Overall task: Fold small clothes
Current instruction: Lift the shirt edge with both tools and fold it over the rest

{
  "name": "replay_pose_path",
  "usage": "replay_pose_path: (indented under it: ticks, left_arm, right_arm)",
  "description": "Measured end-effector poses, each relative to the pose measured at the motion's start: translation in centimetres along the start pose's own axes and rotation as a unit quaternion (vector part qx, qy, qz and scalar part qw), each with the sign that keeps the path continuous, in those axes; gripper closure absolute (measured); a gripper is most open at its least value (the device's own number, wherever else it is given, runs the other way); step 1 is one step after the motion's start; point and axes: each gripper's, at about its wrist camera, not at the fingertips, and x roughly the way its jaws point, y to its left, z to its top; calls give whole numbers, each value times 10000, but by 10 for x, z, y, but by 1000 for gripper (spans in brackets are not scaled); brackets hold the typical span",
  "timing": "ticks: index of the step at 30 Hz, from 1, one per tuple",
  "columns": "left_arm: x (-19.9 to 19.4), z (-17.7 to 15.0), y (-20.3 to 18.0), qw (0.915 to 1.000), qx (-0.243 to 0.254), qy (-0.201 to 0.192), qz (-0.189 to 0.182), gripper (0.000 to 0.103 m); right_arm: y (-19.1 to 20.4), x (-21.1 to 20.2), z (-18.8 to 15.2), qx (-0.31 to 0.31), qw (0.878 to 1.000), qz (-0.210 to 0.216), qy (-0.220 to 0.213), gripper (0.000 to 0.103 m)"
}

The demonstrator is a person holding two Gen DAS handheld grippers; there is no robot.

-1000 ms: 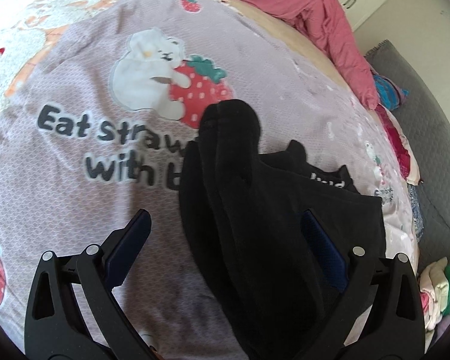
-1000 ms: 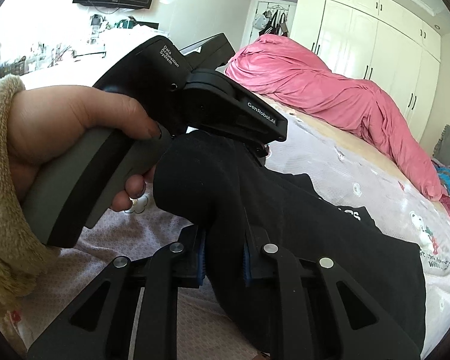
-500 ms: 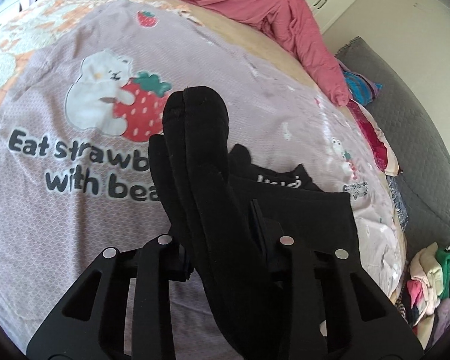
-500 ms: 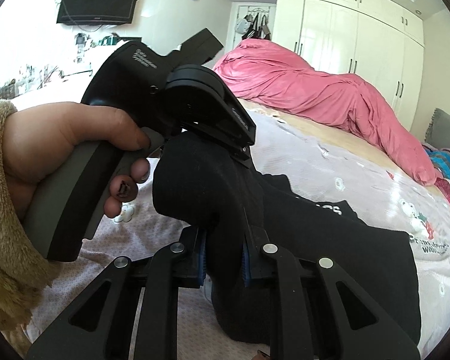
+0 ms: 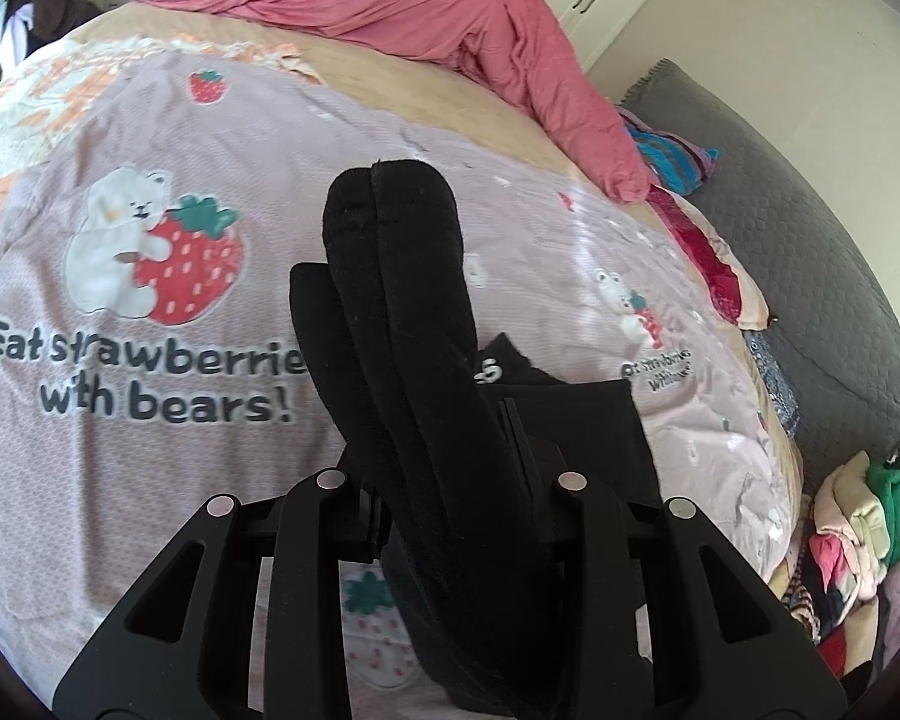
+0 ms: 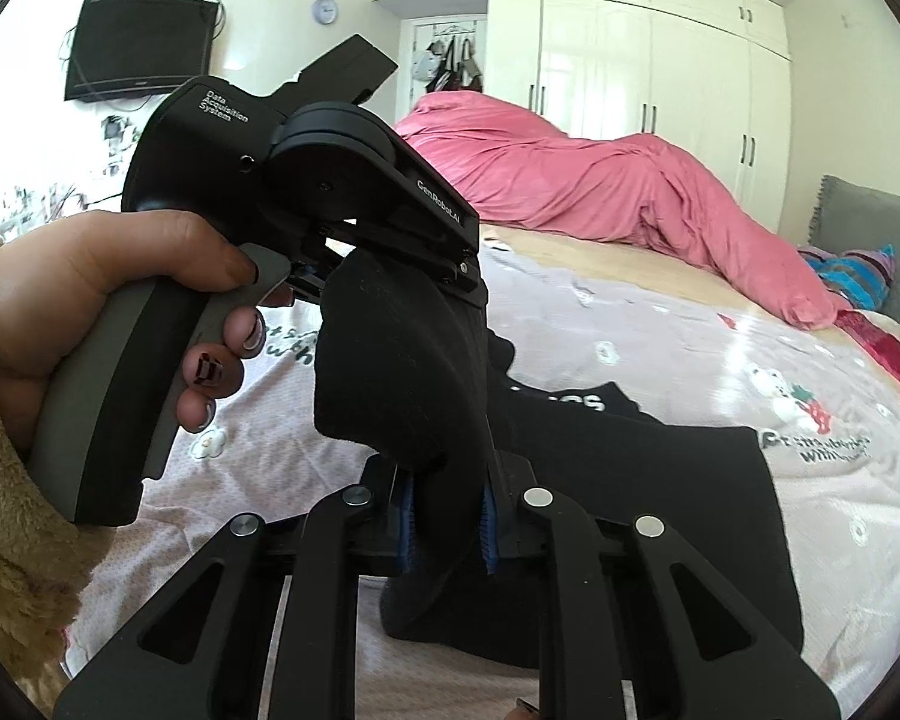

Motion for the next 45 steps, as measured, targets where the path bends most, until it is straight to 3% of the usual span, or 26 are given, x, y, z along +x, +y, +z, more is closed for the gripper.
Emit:
replay_pose_path:
  ticks: [19,36,45]
  left_arm:
    - [29,-6,-70,9984,493,289,-7,81]
    - [98,-22,-124,9917,901,898,161,80]
    - [137,-33,-141,9862,1019,1238,423,74]
  right_arm:
    - [-52,-31,-18,525,9983,-244,-28,89]
    - [-106,-37,-54,1342,9900,-355,238,89]
    - [-137,-30,-76,2021,9779,-211,495,88]
